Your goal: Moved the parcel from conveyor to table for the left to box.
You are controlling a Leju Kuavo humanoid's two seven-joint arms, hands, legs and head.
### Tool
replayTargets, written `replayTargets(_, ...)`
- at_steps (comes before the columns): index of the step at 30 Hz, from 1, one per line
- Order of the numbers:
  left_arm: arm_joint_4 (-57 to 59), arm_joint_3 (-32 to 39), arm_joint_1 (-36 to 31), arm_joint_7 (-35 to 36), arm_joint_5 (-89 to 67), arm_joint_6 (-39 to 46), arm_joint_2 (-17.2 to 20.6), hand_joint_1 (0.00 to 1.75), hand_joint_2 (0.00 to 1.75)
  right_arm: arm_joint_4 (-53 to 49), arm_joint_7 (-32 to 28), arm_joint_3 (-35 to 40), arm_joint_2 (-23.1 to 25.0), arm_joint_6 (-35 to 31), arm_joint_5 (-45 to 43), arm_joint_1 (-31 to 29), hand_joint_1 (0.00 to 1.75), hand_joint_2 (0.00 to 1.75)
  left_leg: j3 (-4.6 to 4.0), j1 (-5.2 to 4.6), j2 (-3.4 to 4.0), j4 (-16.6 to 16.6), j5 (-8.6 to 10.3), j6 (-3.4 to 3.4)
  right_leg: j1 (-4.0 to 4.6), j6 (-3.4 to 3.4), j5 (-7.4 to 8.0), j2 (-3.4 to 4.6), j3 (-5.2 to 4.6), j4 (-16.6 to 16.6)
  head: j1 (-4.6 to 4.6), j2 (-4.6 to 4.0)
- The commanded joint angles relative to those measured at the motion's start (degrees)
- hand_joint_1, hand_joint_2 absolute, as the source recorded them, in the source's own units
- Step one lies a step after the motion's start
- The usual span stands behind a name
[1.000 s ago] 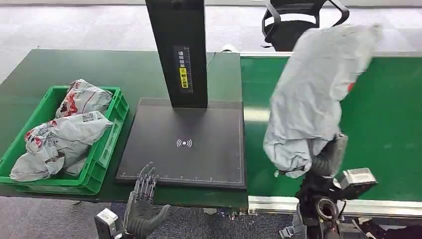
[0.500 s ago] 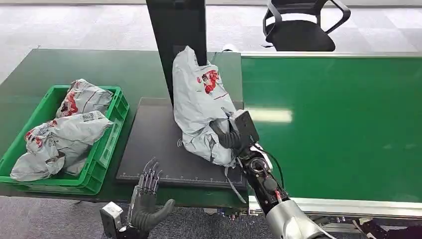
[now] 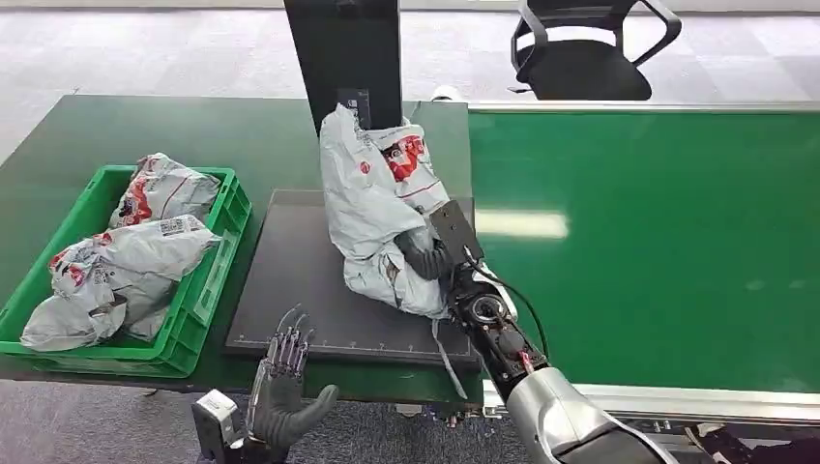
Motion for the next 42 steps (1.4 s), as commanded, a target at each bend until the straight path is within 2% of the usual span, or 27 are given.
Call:
replayTargets(1, 1.5, -0.9, -0.4, 0.0, 0.4, 0.1, 1.0, 0.0, 1.75, 4.8, 1.2, 1.9, 0.1, 3.0, -0.8, -3.2, 0.0, 1.75, 0.06, 0.0, 0.08, 0.0, -0.03, 0.02, 0.02, -0.03, -0.01, -0.04, 0.06, 0.0, 0.02, 0.0)
replayTargets(5, 0.3, -0.4, 0.3, 0.1, 0.5, -0.5, 1.3, 0.0, 1.75, 3.3, 0.7, 1.8, -0.2, 7.9, -2.5, -1.6, 0.0, 1.75, 0.04, 0.01, 0.05, 0.0, -0.02, 0.01, 0.02, -0.02, -0.01, -0.03, 0.04, 0.0, 0.0, 0.0)
replayTargets(6, 0.4, -0.3, 0.2, 0.0, 0.5, -0.5, 1.4, 0.0, 1.75, 3.6, 1.5, 2.0, -0.1, 12.3, -3.4, -1.2, 0.0, 1.75, 0.06, 0.02, 0.06, 0.0, -0.02, 0.02, 0.03, -0.02, 0.0, -0.04, 0.06, -0.1, 0.0, 0.0)
replayTargets(8, 0.8, 0.2, -0.1, 0.0, 0.4, -0.8, 1.4, 0.0, 1.75, 3.1, 2.7, 3.2, 0.2, 15.0, -3.9, 0.2, 0.0, 1.75, 0.06, 0.02, 0.04, -0.1, -0.01, 0.02, 0.04, -0.02, 0.0, -0.07, 0.07, -0.1, 0.0, 0.0)
replayTargets(25, 1.1, 0.5, -0.7, 0.1, 0.4, -1.0, 1.0, 0.0, 1.75, 3.5, 4.6, 5.9, 1.3, 17.0, -5.1, 2.8, 0.0, 1.75, 0.05, 0.01, 0.03, -0.1, -0.01, 0.0, 0.02, -0.03, -0.01, -0.04, 0.05, -0.1, 0.0, 0.0)
replayTargets(28, -0.1, 1.3, 1.1, -0.2, 0.8, -0.7, 1.3, 0.0, 1.75, 3.0, 2.6, 6.2, 1.3, 19.0, -6.9, 3.0, 0.0, 1.75, 0.09, 0.03, 0.07, -0.1, -0.03, 0.01, 0.05, -0.04, -0.02, -0.05, 0.07, -0.1, 0.0, 0.0)
replayTargets(30, -0.7, 2.5, 1.8, -1.0, 0.9, -0.8, 1.3, 0.0, 1.75, 0.6, -3.1, 7.6, 1.5, 18.0, -7.2, 3.6, 0.0, 1.75, 0.04, 0.01, 0.08, 0.0, -0.04, 0.0, 0.03, -0.02, -0.01, 0.0, 0.02, -0.1, 0.0, 0.0)
replayTargets(33, -1.7, 3.8, 2.4, -1.6, 0.7, -1.0, 1.2, 0.0, 1.75, -8.4, -11.0, 6.0, 1.2, 18.1, -11.6, 8.1, 0.0, 1.75, 0.02, 0.02, 0.12, 0.0, -0.05, 0.01, 0.04, -0.03, -0.01, 0.03, 0.0, 0.0, 0.0, 0.0)
replayTargets(36, -0.8, 4.7, 2.0, -2.5, 0.0, -0.5, 1.2, 0.0, 1.75, -23.6, -13.3, 3.4, -1.0, 21.5, -20.8, 18.3, 0.0, 1.75, 0.02, 0.04, -0.05, -0.1, -0.02, 0.01, 0.06, -0.03, -0.03, -0.13, 0.05, -0.1, 0.0, 0.0)
replayTargets(38, -1.7, 5.4, 2.3, -2.4, -1.0, 0.3, 0.9, 0.0, 1.75, -30.4, -14.4, 2.6, -2.0, 19.7, -21.4, 23.8, 0.0, 1.75, 0.05, 0.04, -0.18, -0.1, -0.02, 0.01, 0.05, -0.02, -0.08, -0.25, 0.12, -0.1, -0.02, 0.0)
replayTargets(42, -4.7, 5.8, 3.4, -1.6, -2.2, 0.3, 0.1, 0.0, 1.75, -35.8, -15.1, 0.4, -2.6, 17.6, -18.5, 27.7, 0.0, 1.75, 0.03, 0.05, -0.15, -0.1, -0.08, 0.03, 0.07, -0.02, -0.12, -0.28, 0.12, -0.1, 0.0, 0.0)
